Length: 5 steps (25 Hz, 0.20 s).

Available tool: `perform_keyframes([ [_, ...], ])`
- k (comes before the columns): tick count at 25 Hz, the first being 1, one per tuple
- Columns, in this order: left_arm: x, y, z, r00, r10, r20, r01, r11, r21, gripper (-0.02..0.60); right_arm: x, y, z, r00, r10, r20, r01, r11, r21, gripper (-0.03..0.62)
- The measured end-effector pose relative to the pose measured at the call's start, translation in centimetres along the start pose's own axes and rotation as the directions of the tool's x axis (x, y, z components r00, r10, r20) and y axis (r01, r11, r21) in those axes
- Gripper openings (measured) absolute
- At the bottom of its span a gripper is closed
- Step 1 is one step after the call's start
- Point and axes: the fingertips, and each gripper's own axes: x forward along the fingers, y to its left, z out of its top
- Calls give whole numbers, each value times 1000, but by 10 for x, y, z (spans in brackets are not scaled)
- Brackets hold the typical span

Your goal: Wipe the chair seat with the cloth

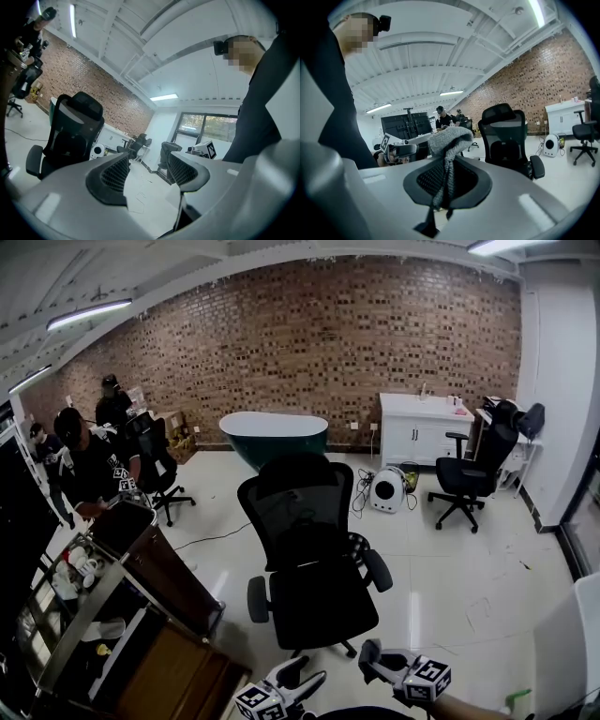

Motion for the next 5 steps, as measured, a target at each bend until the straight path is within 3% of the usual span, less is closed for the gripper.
perform_keyframes([
  [5,5,-12,-6,1000,6,3,-6,1000,-4,301,-11,2,0,1000,13,-17,-13,1000,2,27],
])
